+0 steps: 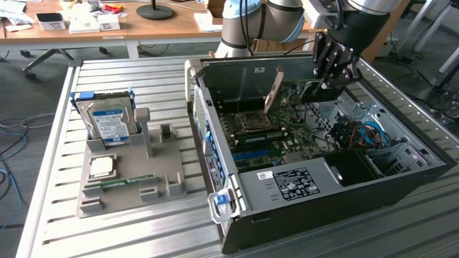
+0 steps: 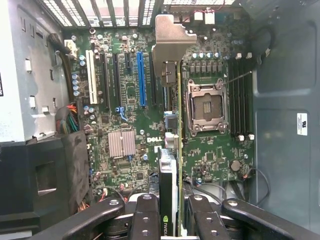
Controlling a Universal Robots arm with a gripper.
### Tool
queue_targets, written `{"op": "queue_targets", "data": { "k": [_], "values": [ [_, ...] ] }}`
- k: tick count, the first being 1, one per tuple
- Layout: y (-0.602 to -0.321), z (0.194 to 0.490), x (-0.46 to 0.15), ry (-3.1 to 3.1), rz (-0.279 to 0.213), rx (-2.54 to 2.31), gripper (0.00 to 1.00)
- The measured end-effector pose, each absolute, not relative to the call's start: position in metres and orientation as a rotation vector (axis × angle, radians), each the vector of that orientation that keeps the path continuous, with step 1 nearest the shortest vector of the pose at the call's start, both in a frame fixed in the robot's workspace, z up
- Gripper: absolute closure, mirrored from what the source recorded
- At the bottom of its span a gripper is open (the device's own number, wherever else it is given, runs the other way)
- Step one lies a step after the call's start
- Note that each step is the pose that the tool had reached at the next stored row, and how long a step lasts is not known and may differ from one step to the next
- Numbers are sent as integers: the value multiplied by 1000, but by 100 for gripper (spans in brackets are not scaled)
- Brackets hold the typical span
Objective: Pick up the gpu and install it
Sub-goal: 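Insert the gpu into the slot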
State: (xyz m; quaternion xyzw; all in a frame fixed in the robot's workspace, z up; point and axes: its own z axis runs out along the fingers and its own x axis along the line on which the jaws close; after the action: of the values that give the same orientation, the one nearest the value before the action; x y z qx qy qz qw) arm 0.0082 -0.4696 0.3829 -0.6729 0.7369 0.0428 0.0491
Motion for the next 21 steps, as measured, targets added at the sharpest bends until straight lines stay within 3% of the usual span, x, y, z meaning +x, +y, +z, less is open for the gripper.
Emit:
{"op": "queue_targets", "data": {
  "k": [21],
  "values": [
    [-472, 367, -2, 2238, 122, -2049, 73]
  ]
}}
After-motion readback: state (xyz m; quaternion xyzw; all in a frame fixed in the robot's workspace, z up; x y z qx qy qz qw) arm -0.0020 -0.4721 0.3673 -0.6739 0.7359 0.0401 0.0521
